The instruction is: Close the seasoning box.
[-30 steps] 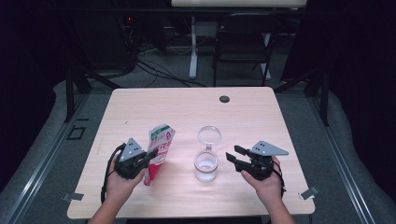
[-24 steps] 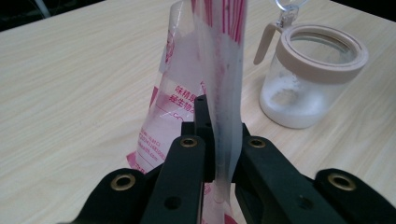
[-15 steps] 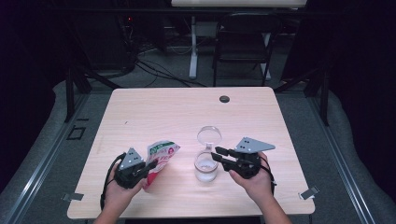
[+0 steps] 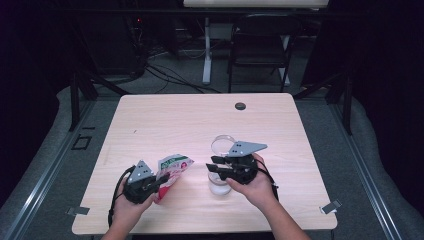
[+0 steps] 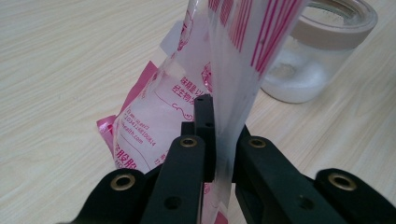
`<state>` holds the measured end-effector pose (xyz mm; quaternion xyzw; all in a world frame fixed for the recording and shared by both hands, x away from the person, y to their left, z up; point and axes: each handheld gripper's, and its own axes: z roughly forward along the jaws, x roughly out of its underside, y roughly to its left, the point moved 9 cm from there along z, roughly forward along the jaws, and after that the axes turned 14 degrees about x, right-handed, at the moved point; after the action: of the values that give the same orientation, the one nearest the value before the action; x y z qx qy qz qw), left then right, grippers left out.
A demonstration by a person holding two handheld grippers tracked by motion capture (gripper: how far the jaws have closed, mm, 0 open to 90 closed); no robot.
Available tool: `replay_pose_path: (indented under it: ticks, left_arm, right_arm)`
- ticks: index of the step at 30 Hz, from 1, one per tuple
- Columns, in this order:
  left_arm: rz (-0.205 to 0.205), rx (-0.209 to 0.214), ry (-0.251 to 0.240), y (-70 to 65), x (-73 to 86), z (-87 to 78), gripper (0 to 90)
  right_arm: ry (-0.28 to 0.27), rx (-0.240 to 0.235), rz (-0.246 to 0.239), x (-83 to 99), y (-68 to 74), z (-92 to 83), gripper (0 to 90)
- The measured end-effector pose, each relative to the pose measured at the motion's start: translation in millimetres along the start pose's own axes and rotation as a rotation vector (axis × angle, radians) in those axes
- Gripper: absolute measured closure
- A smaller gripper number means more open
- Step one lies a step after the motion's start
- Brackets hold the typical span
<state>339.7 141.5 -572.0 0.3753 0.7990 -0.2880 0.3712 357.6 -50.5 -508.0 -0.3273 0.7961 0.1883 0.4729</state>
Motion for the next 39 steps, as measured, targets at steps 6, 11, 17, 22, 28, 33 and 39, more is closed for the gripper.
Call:
replay_pose_path:
  ticks: [6, 11, 17, 22, 28, 33, 39]
  left_arm:
    - [-0.023, 0.014, -0.019, 2.1, 1.1, -2.3, 90.0]
    - [-0.028, 0.021, -0.023, 1.9, 1.7, -2.1, 90.0]
    - [-0.024, 0.022, -0.024, 1.2, 2.1, -1.5, 90.0]
    - [-0.030, 0.028, -0.032, 1.5, 3.0, -1.9, 89.8]
    - [-0.031, 0.023, -0.041, 0.6, 4.2, -2.0, 89.2]
    - [-0.040, 0.018, -0.045, 1.1, 6.4, -3.2, 88.8]
    - [-0.059, 0.025, -0.054, 0.4, 9.4, -3.6, 85.1]
  right_arm:
    - [0.014, -0.021, -0.043, -7.8, 11.4, 17.9, 62.0]
    - [0.025, -0.036, -0.068, -13.2, 20.3, 30.8, 58.7]
    - [0.031, -0.036, -0.083, -17.3, 27.3, 48.0, 53.8]
    - [0.054, -0.054, -0.109, -15.1, 33.4, 58.2, 51.1]
    - [0.072, -0.073, -0.142, -15.2, 38.5, 66.1, 49.4]
    - [0.100, -0.089, -0.174, -12.3, 46.9, 69.5, 59.2]
    - [0.121, -0.100, -0.158, -13.3, 49.0, 67.8, 76.8]
